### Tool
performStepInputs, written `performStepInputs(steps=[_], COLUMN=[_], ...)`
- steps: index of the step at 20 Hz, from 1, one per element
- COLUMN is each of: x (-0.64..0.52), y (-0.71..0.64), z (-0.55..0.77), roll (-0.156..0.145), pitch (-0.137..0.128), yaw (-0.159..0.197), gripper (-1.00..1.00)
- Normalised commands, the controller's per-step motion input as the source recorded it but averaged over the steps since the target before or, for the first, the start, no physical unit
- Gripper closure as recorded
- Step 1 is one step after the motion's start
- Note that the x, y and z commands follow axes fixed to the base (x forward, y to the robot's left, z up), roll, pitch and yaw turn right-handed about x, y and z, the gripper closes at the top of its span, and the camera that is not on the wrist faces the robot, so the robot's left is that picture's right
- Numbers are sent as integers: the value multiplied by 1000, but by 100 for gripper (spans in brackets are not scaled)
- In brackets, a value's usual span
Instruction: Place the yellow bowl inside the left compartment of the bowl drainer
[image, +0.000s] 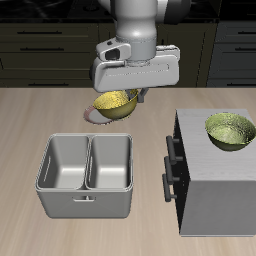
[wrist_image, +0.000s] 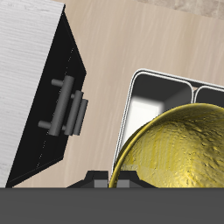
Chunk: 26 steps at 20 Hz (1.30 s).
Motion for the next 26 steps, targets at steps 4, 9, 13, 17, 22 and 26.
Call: performStepInputs(steps=[4, 9, 13, 17, 22, 26], x=[76, -33, 28, 47, 68, 69], y=[-47, -129, -111, -90, -52, -100], z=[-106, 27, -17, -114, -73, -215], roll=[-3, -36, -17, -13, -7, -9], pitch=[10, -3, -6, 12, 5, 26], yaw=[0, 5, -2, 11, 8, -5], gripper=[100, 100, 100, 100, 100, 100])
